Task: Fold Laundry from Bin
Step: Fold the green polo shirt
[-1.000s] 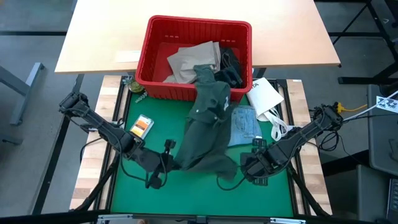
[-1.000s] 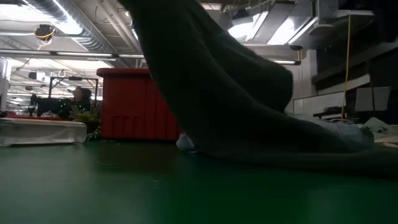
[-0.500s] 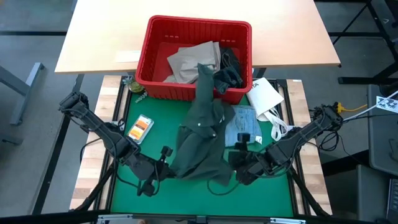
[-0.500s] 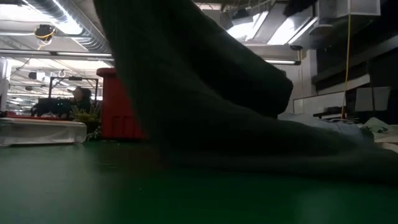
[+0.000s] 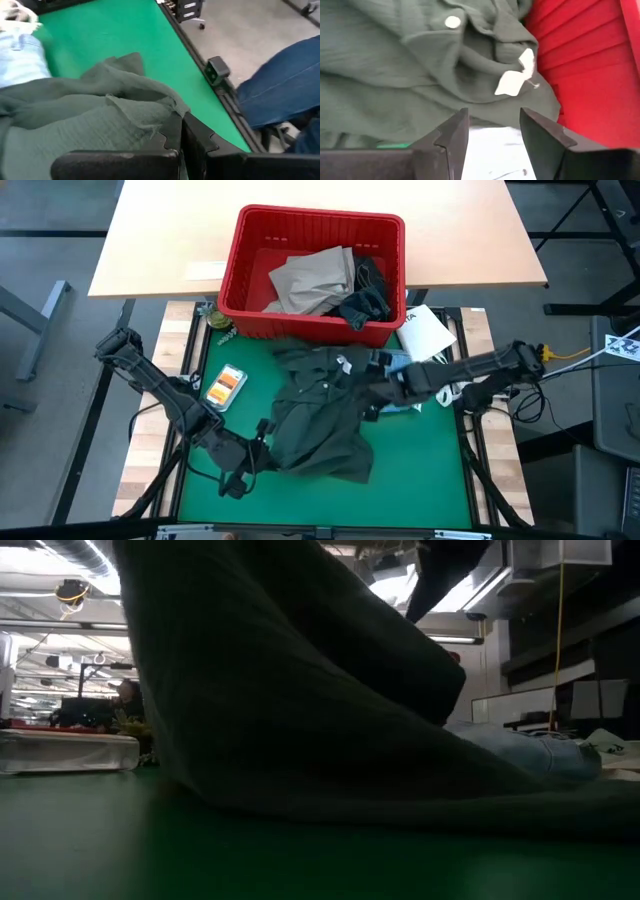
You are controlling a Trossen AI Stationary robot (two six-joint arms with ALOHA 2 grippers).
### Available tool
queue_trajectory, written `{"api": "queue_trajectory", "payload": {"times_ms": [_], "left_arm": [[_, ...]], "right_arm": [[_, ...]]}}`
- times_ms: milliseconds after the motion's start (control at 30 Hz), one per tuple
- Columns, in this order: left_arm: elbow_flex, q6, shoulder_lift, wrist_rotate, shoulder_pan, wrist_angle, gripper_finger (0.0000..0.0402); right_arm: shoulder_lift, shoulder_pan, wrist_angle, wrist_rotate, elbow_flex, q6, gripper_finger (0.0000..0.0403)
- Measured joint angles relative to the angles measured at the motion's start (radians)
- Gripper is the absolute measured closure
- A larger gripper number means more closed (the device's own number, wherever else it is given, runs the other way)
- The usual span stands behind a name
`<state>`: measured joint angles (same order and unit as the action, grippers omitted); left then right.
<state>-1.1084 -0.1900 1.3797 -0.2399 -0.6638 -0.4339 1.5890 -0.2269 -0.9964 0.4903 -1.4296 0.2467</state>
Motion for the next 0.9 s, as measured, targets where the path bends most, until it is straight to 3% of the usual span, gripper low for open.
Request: {"api": "queue_trajectory", "payload": {"times_ms": [200, 467, 733, 900], "left_arm": [[0.0, -0.045, 0.0, 0.032, -0.048, 0.0, 0.0401], [0.0, -0.047, 0.0, 0.041, -0.117, -0.001, 0.0401], [0.0, -0.047, 0.0, 0.014, -0.161, -0.007, 0.0401], [0.0, -0.047, 0.0, 0.014, -0.166, -0.008, 0.0401]], "right_arm": [[0.0, 0.079, 0.063, -0.064, 0.0, -0.077, 0.0228], [0.019, 0.104, 0.181, -0.161, 0.0, -0.154, 0.0228], [0.151, 0.103, 0.216, -0.208, 0.0, -0.271, 0.0228], [0.246, 0.102, 0.281, -0.293, 0.0, -0.407, 0.0228]]}}
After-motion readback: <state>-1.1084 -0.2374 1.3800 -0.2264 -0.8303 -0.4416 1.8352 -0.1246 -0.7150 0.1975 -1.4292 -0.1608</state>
